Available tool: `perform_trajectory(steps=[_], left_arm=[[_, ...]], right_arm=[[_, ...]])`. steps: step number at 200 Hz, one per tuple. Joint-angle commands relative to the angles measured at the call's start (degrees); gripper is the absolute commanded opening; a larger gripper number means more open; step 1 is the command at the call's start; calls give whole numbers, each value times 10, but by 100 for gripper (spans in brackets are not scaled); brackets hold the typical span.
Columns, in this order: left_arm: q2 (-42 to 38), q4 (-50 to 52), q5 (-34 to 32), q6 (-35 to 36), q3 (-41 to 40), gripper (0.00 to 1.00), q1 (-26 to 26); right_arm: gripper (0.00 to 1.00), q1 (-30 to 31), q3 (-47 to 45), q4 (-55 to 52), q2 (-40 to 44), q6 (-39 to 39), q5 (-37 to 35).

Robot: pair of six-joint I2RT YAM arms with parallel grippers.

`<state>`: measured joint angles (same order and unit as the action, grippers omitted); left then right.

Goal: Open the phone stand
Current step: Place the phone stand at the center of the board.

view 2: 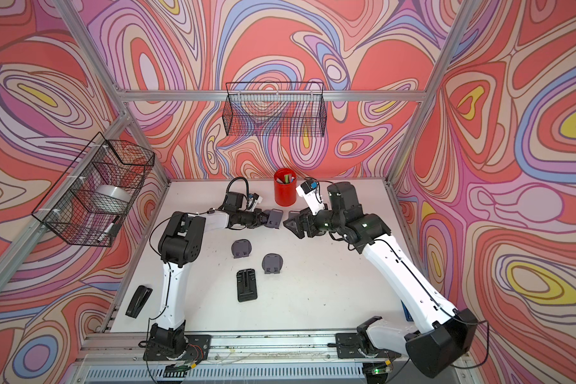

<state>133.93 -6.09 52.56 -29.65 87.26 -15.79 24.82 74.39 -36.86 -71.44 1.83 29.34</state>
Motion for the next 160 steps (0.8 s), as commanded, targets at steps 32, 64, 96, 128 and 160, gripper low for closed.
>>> perform_trajectory(steps=[32, 64, 96, 128, 160], left_arm=[[16, 0, -2, -5, 4, 21, 9], [10, 6, -2, -3, -1, 26, 16], [1, 10, -2, 2, -9, 28, 22], [-9, 13, -3, 5, -20, 28, 26], [-21, 9, -4, 5, -35, 28, 28]], right_arm=[[84, -1, -9, 5, -9, 4, 0], [84, -1, -9, 10, -15, 4, 5], [84, -2, -10, 14, -18, 4, 11], [84, -1, -10, 18, -19, 4, 13], [84, -2, -13, 21, -19, 5, 14]])
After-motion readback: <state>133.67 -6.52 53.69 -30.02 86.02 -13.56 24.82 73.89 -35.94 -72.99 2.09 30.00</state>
